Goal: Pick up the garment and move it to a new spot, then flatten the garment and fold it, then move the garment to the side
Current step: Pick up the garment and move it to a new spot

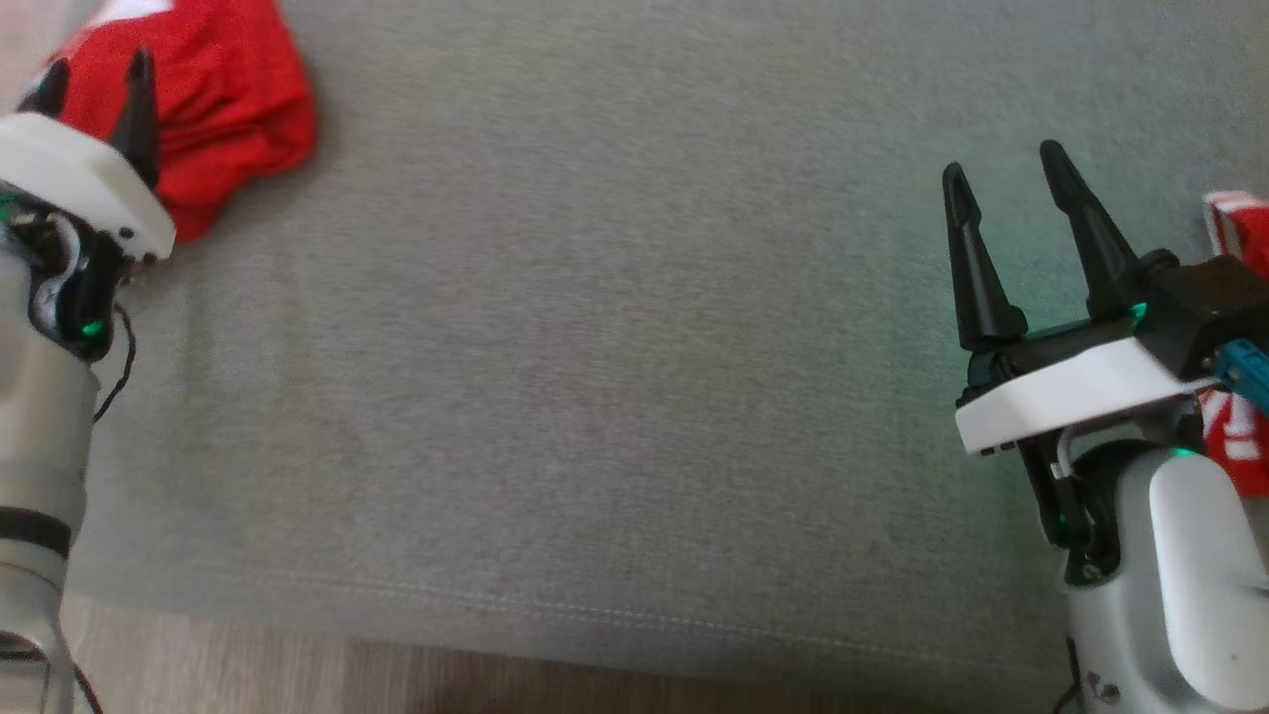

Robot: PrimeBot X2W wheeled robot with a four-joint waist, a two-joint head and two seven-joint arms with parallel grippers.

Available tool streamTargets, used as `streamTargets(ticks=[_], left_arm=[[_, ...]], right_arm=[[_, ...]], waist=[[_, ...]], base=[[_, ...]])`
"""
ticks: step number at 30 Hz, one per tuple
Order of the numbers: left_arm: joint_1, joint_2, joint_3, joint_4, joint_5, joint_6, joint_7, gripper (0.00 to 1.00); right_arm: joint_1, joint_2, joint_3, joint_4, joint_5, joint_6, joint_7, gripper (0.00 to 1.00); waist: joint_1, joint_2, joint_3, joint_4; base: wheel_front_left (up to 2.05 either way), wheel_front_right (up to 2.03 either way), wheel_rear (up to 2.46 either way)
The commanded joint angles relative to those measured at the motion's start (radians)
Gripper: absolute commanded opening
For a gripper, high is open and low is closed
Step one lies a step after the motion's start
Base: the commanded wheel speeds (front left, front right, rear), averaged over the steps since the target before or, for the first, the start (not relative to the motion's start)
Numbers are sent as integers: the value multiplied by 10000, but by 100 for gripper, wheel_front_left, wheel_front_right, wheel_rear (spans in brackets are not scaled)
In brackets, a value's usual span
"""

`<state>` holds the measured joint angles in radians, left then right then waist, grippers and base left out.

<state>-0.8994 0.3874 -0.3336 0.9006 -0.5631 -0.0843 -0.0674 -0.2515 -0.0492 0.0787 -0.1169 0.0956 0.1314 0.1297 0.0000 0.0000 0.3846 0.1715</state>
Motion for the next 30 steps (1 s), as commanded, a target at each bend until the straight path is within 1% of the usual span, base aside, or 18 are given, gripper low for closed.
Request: streamTargets(ticks=[1, 4, 8, 10, 15, 20, 23, 27, 30], left_arm=[[-519, 569, 234, 401, -111, -142, 180, 100], [-753, 670, 111, 1476, -241, -307, 620, 100], [-955, 767, 49, 2346, -435, -402, 883, 100], [-985, 822, 10, 2578, -515, -430, 826, 0], [-1028, 1003, -120, 2732, -531, -454, 219, 0], [-1212, 1365, -562, 2306, -256, -460, -1213, 0], [-1399, 1569, -770, 1966, -85, -461, -1709, 0], [-1569, 1846, -757, 1240, 164, -462, -1925, 0], [-1374, 2021, -391, -10, 422, -289, -1937, 0]], right_arm=[[-284, -10, 282, -342, -6, -7, -75, 100], [-363, -10, 346, -333, 9, -7, -109, 100], [-408, -10, 353, -360, 28, -7, -134, 100], [-420, -10, 333, -367, 40, -7, -145, 100], [-417, -10, 240, -375, 63, -7, -168, 100], [-382, -10, 100, -327, 108, -7, -246, 100], [-275, -10, -15, -272, 155, -7, -305, 100], [-68, -10, -157, -195, 249, -7, -370, 100], [99, -10, -200, -115, 347, -7, -428, 100]], waist=[[0, 0, 413, -442], [0, 0, 559, -657], [0, 0, 702, -827], [0, 0, 723, -877], [0, 0, 646, -877], [0, 0, 323, -798], [0, 0, -7, -675], [0, 0, -532, -531], [0, 0, -973, -473]], base=[[0, 0, 0], [0, 0, 0], [0, 0, 0], [0, 0, 0], [0, 0, 0], [0, 0, 0], [0, 0, 0], [0, 0, 0], [0, 0, 0]])
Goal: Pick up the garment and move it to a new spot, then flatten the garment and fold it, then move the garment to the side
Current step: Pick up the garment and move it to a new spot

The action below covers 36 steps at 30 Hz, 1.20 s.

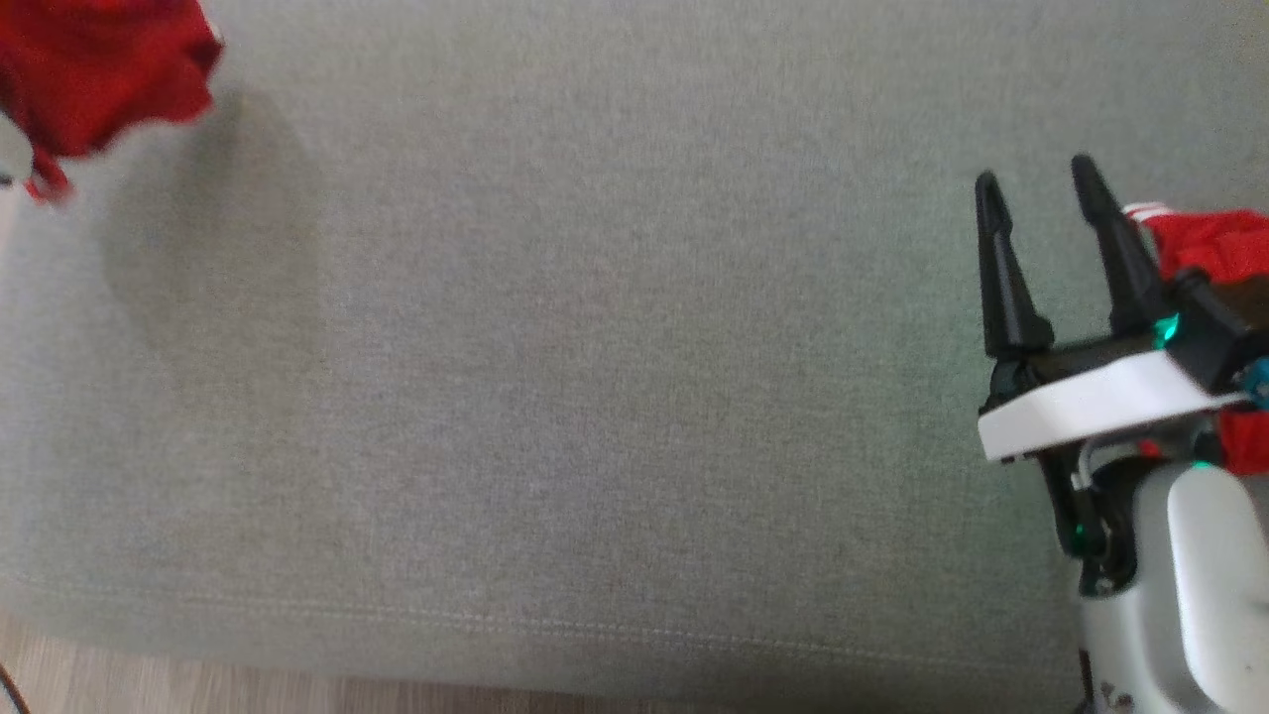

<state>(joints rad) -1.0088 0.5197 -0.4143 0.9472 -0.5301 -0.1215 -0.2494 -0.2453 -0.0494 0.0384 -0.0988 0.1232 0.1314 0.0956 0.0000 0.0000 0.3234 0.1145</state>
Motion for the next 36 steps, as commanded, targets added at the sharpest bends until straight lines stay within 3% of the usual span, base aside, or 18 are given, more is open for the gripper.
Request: streamTargets(ticks=[1, 10, 16, 17, 19, 24, 29, 36], left_arm=[[-97, 742, 552, -945, 194, 175, -119, 0], [3398, 712, 1216, -4999, 644, 1181, -122, 0], [6529, 899, 1740, -7783, 233, 2585, 261, 0], [7548, 991, 2020, -8750, 40, 3057, 437, 0], [8538, 1053, 2257, -9670, -87, 3548, 642, 0], [10161, 1176, 2598, -11482, -173, 4374, 1032, 0], [10591, 1169, 2474, -12206, -172, 4523, 1249, 0], [9684, 609, 1229, -12438, 133, 4071, 1456, 0]], right_arm=[[94, -8, 207, -267, 115, -7, -118, 100], [999, -8, 43, 109, 540, -7, -363, 100], [1605, -8, 135, 379, 722, -7, -485, 100], [1774, -8, 173, 408, 763, -7, -514, 100], [1938, -8, 178, 417, 799, -7, -532, 100], [2179, -8, 138, 363, 886, -7, -578, 100], [2190, -8, 188, 300, 953, -7, -593, 100], [1957, -8, 379, 206, 1058, -7, -616, 100]], waist=[[0, 0, -523, 93], [0, 0, -2091, -105], [0, 0, -2908, -504], [0, 0, -3048, -663], [0, 0, -3121, -778], [0, 0, -3138, -954], [0, 0, -3032, -1120], [0, 0, -2631, -1660]], base=[[0, 0, 0], [0, 0, 0], [0, 0, 0], [0, 0, 0], [0, 0, 0], [0, 0, 0], [0, 0, 0], [0, 0, 0]])
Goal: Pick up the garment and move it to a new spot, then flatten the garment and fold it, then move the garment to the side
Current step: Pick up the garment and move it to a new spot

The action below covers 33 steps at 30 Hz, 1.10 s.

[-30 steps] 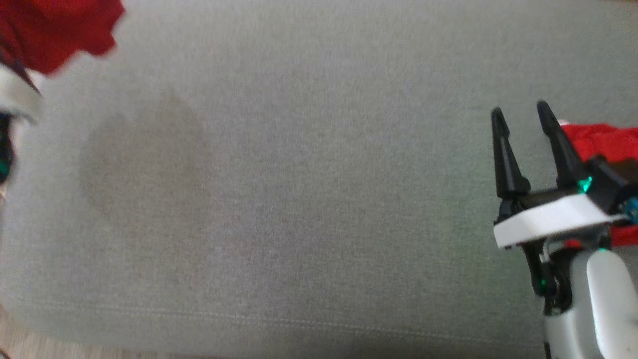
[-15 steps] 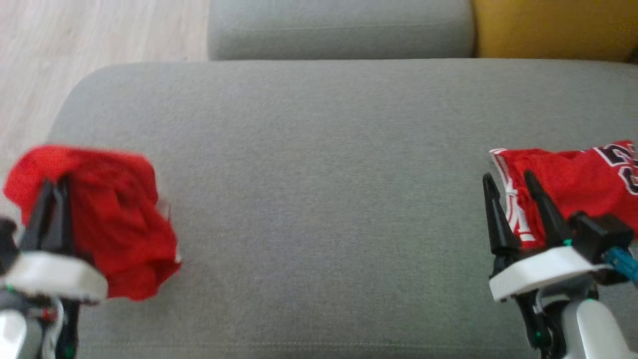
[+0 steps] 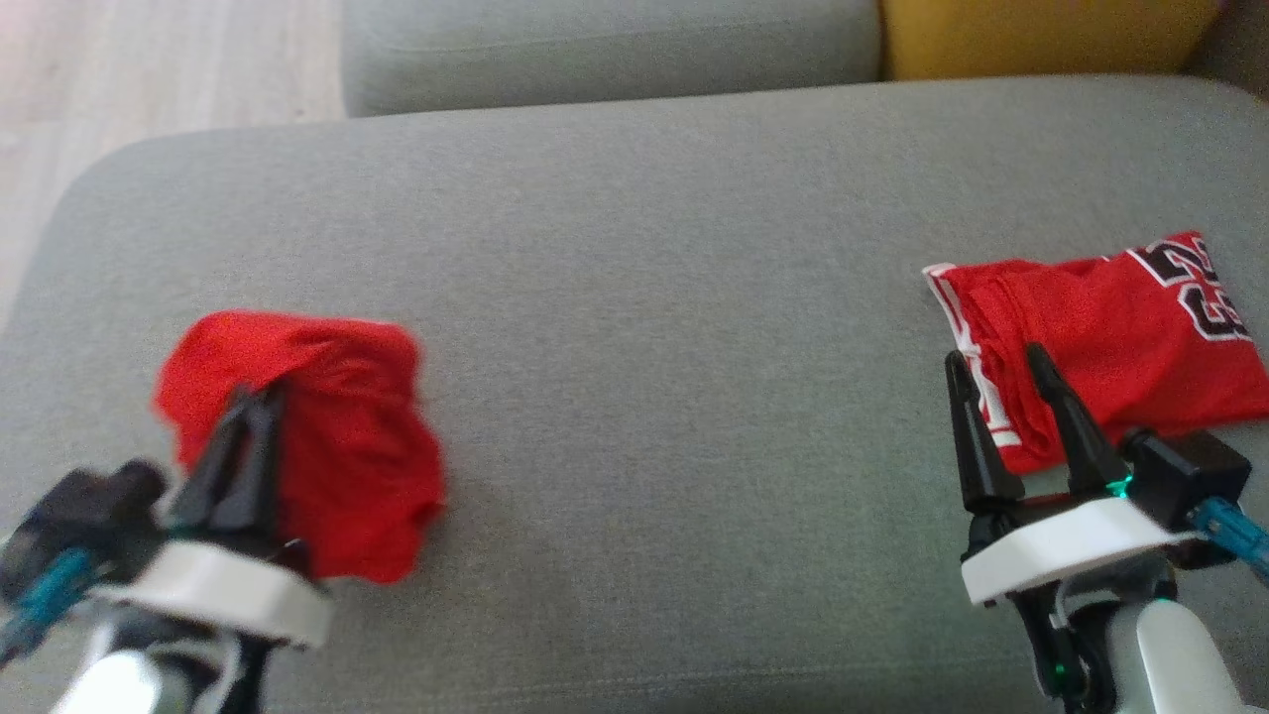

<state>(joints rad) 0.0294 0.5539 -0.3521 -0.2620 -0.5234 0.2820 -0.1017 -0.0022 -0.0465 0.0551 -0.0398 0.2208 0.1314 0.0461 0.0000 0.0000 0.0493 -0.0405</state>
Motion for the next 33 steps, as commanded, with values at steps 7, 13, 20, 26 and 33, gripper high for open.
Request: streamTargets(ticks=[7, 13, 20, 26, 33], left_arm=[[-2854, -936, -1000, 661, 544, -898, -44, 0], [-4450, -2122, -2074, 2734, 717, -1735, -208, 0], [-5392, -2947, -2764, 5680, 759, -2570, -697, 0], [-5272, -3390, -2445, 6545, 552, -2526, -1418, 100], [-4049, -3105, -1384, 5445, 400, -1845, -1589, 100]], right_arm=[[-908, -37, 481, -353, 244, -7, -235, 100], [-1284, -37, 778, -227, 317, -7, -431, 100], [-1508, -37, 867, -47, 339, -7, -559, 100], [-1475, -37, 801, 43, 157, -7, -535, 100], [-1272, -37, 605, -59, -109, -7, -376, 100]], waist=[[0, 0, 739, -878], [0, 0, 1287, -1395], [0, 0, 1635, -1574], [0, 0, 1384, -1325], [0, 0, 797, -697]], base=[[0, 0, 0], [0, 0, 0], [0, 0, 0], [0, 0, 0], [0, 0, 0]])
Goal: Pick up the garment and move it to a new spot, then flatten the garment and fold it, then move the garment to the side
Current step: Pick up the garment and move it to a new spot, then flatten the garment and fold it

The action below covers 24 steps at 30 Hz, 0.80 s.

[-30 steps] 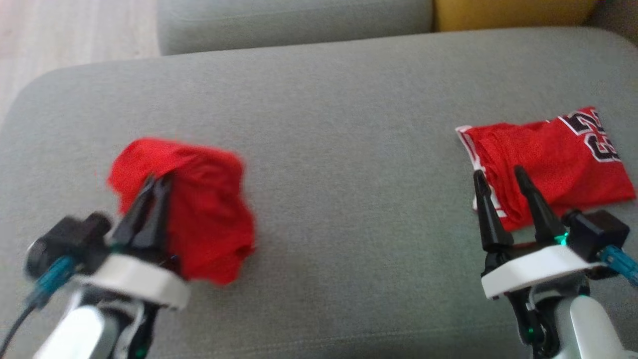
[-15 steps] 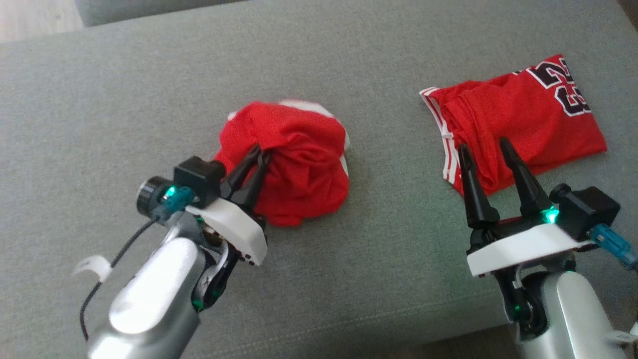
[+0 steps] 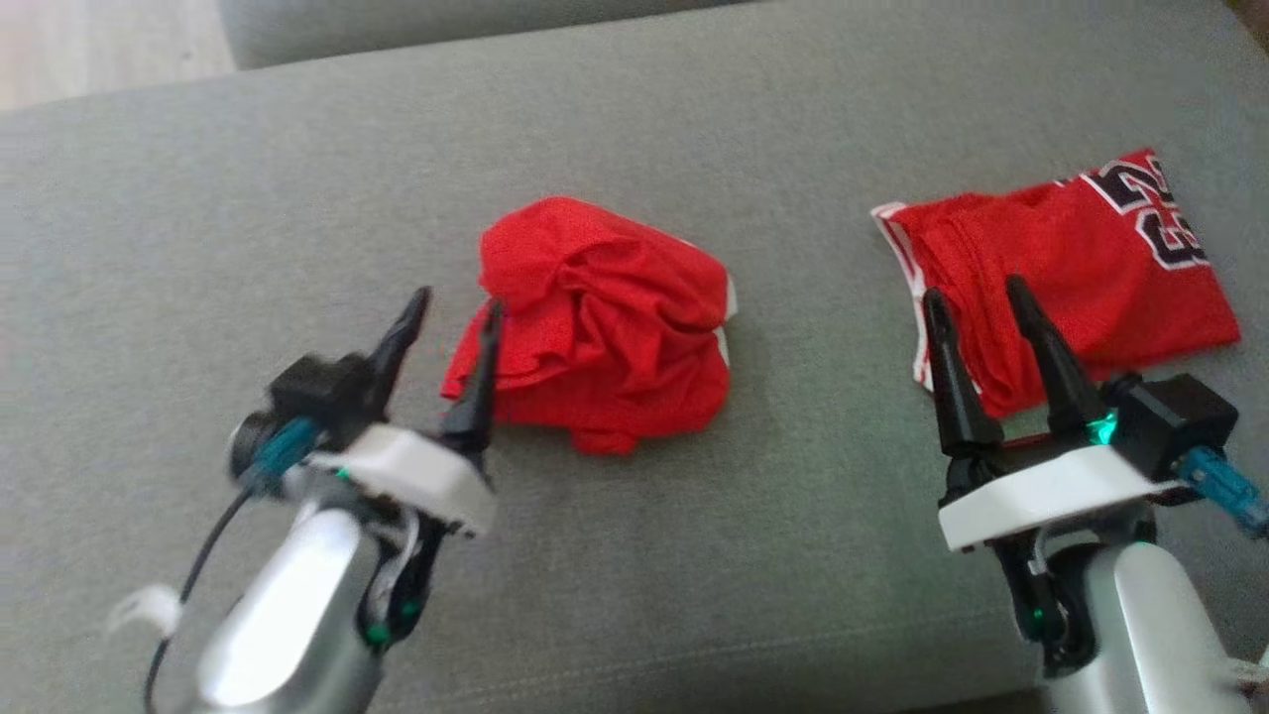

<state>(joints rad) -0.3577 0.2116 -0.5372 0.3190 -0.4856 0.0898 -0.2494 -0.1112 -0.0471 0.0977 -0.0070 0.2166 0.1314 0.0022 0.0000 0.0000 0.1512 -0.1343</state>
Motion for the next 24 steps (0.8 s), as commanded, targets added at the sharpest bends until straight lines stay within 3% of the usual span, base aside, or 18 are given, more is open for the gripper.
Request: streamTargets(ticks=[1, 3, 4, 13, 24], left_arm=[[29, 437, 654, -587, 56, 244, -116, 100], [214, 574, 864, -853, 133, 411, -117, 100], [658, 861, 1231, -1266, 250, 696, -120, 100], [2219, 1886, 1993, -2465, 434, 1472, 8, 100], [3312, 2315, 1989, -3703, 426, 1920, 639, 100]], right_arm=[[-138, -31, 132, -407, -111, -7, 100, 100], [-92, -31, 81, -427, -147, -7, 134, 100], [15, -31, 3, -426, -210, -7, 215, 100], [475, -31, -231, -443, -391, -7, 449, 100], [826, -31, -359, -452, -523, -7, 609, 100]], waist=[[0, 0, -306, 349], [0, 0, -389, 454], [0, 0, -599, 634], [0, 0, -1219, 1154], [0, 0, -1544, 1278]], base=[[0, 0, 0], [0, 0, 0], [0, 0, 0], [0, 0, 0], [0, 0, 0]])
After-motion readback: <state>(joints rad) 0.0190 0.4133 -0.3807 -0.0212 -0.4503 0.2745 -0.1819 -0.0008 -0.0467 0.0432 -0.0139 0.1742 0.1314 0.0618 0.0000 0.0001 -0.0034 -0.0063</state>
